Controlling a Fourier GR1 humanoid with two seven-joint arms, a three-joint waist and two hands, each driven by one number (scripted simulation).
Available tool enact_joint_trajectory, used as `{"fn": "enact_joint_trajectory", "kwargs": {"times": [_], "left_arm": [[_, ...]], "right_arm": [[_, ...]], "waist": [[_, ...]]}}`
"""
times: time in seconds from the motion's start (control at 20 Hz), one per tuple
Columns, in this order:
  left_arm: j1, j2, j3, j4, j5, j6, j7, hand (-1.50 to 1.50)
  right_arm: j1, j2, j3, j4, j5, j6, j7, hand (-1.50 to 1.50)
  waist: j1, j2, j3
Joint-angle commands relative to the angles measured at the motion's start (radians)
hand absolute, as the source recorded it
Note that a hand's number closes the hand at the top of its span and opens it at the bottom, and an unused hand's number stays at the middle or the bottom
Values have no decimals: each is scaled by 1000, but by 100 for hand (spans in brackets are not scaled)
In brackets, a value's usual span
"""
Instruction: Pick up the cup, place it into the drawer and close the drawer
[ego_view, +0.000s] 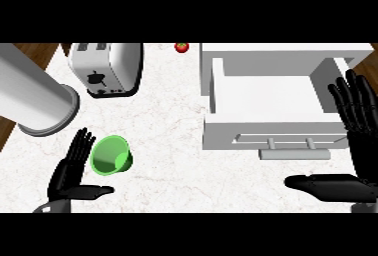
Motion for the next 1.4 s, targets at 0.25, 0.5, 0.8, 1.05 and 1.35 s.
{"fn": "enact_joint_trajectory", "kwargs": {"times": [0.25,0.5,0.8,1.05,1.35], "left_arm": [[-119,15,22,358,-53,31,-281,-150],[-156,63,13,417,-71,-14,-325,-150],[-237,56,23,473,-66,-15,-294,-150],[-249,55,20,475,-64,-48,-290,-150],[-261,51,26,463,-47,-111,-297,-150]], "right_arm": [[43,20,17,6,21,17,-57,-150],[-2,45,43,17,60,-22,-28,-150],[20,24,24,-2,17,20,-28,-150],[-33,-3,-17,14,-25,37,2,-150],[8,29,12,57,28,17,-59,-150]], "waist": [[-6,2,-1],[-6,4,-1],[-14,5,-2],[-10,5,-2],[-10,5,-2]]}}
